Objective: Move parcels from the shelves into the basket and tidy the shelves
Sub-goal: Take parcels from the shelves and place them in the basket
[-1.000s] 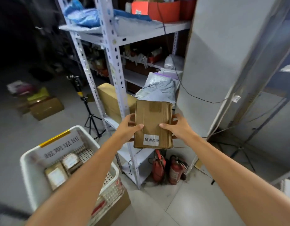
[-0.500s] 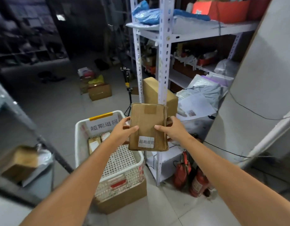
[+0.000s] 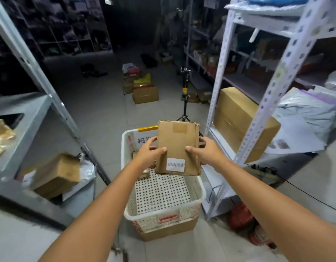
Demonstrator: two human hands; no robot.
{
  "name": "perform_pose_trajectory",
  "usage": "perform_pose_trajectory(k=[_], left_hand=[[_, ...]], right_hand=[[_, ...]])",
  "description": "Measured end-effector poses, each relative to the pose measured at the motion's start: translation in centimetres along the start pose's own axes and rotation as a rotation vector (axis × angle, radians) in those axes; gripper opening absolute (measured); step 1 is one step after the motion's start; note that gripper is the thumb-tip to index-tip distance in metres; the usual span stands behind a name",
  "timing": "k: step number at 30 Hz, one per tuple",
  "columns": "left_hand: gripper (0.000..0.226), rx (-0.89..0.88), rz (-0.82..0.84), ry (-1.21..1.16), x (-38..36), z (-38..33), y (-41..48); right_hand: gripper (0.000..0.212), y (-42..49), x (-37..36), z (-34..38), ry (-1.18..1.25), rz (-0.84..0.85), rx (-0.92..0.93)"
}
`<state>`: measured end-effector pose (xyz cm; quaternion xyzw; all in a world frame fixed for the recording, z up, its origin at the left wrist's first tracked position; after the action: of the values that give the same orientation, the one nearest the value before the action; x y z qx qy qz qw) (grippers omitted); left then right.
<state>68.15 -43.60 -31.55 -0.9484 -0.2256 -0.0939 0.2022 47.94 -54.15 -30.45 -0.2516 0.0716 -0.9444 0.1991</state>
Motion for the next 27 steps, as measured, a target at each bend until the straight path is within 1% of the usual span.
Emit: perform_pose_trajectory(k=[4,7,9,12,19,27], left_hand=[[0.067,0.031,-0.002,-0.046,1.9,1.4,4.0],[0.062,0.065,0.000,-0.091,2.4,3.0,6.2],[0.062,0.105,-0.001,-0.113,2.5,4.4,7.8],[0.064,0.170,-0.042,-0.125,2.4,6.4,10.1],[0.064,0.268,-0.158,-0.091,0.9,11.2,16.3],[0.067,0.417,-0.208,-0.111,-1.4,19.7,23.1]], right_hand=[[0.077,3.4,-3.0,0.6,-0.031,-0.009,0.003],[0.080,5.8,-5.1,0.2,-0.071,-0.011,-0.007],[0.082,7.5,-6.5,-0.7,-0.073,0.016,-0.022],[0.091,10.4,-8.5,-2.3,-0.085,0.071,-0.045],[0.075,17.6,-13.0,-7.0,-0.024,0.215,-0.094],[0.082,25.0,-18.9,-14.2,-0.061,0.331,-0.199]])
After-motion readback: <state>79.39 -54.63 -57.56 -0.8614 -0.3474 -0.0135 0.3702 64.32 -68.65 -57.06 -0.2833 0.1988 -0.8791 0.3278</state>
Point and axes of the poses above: each hand's wrist, its own y-axis towards the middle knuckle, its own x-axis out of the back of the hand, z = x × y, the point moved 2 cm from there along y, towards the middle knuckle, and after that the axes turned 4 degrees about -z, right-handed, at the moved point
